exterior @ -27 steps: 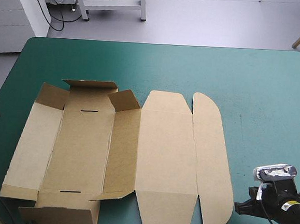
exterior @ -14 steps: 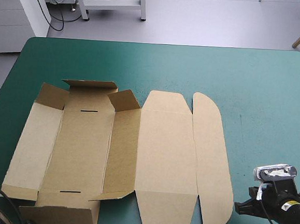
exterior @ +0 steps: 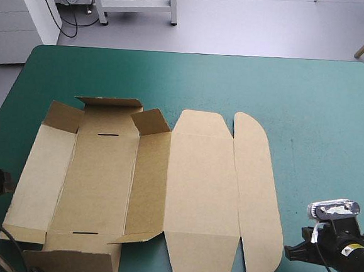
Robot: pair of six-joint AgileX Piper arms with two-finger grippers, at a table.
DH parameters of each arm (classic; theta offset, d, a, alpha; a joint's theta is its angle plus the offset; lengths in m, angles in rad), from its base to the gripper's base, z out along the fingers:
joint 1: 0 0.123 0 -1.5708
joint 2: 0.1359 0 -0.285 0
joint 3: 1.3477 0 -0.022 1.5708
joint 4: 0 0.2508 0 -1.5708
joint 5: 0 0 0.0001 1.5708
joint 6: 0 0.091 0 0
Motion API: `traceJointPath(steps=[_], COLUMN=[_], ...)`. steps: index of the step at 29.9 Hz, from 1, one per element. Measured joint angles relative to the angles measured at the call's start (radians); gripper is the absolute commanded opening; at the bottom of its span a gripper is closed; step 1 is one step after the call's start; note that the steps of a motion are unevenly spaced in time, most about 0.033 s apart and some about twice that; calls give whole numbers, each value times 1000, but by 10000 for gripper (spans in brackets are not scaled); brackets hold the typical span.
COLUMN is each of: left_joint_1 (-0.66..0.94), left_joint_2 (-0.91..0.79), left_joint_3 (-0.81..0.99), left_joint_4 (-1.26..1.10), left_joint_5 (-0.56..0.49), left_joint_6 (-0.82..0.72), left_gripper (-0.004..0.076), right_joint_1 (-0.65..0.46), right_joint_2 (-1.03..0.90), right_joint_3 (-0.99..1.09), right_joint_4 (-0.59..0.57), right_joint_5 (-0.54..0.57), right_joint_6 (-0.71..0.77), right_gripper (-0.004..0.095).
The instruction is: Fold the box
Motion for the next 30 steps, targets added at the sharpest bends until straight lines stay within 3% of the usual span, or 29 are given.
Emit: traceJointPath(steps=[9, 23, 26, 30], left_joint_1=[0, -7, -37, -70], left_joint_2=[104, 191, 191, 191], left_joint_3=[22, 92, 129, 131], left_joint_4=[-80, -159, -159, -161], left_joint_5=[18, 13, 11, 11], left_joint_6=[149, 250, 256, 259], left_gripper=[555, 551, 488, 321], right_joint_1=[0, 0, 0, 0], right_joint_2=[0, 0, 0, 0], right_joint_3=[0, 0, 0, 0], right_joint_4=[0, 0, 0, 0], right_joint_5=[0, 0, 0, 0], right_joint_6=[0, 0, 0, 0], right_gripper=[62, 62, 62, 62])
